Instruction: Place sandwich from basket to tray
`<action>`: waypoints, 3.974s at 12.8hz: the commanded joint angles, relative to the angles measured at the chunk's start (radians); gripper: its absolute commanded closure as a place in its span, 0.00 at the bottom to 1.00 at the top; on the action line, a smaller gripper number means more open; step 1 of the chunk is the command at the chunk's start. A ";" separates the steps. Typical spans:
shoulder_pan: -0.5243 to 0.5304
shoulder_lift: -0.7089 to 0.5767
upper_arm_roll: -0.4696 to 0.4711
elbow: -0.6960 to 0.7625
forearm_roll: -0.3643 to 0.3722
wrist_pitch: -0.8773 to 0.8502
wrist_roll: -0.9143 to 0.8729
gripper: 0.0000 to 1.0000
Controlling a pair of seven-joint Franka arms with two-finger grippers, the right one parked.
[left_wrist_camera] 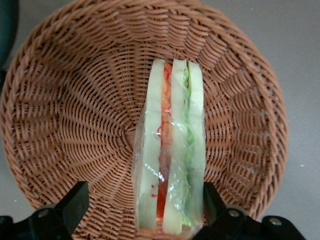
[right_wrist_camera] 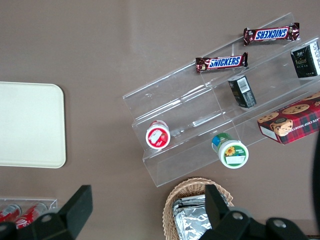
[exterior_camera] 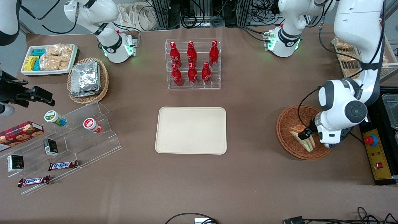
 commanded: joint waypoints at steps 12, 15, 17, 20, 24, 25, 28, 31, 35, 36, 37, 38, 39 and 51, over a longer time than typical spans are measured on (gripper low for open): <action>-0.031 -0.020 -0.062 0.454 0.003 -0.466 0.228 1.00; -0.126 0.042 -0.121 0.501 0.004 -0.455 0.237 1.00; -0.239 0.105 -0.121 0.553 0.018 -0.454 0.231 1.00; -0.364 0.245 -0.122 0.687 0.021 -0.454 0.228 1.00; -0.483 0.348 -0.124 0.721 0.011 -0.295 0.223 1.00; -0.499 0.374 -0.124 0.721 0.011 -0.265 0.201 1.00; -0.533 0.425 -0.124 0.709 0.020 -0.217 0.165 0.96; -0.534 0.402 -0.122 0.704 0.018 -0.233 0.093 0.00; -0.519 0.295 -0.115 0.699 0.011 -0.273 0.049 0.00; -0.510 0.255 -0.106 0.674 0.011 -0.298 0.029 0.00; -0.487 0.213 -0.106 0.635 0.011 -0.315 0.026 0.00; -0.478 0.161 -0.106 0.576 0.012 -0.317 0.036 0.00; -0.478 0.089 -0.106 0.476 0.017 -0.307 0.041 0.00; -0.474 -0.339 0.414 0.228 0.027 -0.535 0.384 0.00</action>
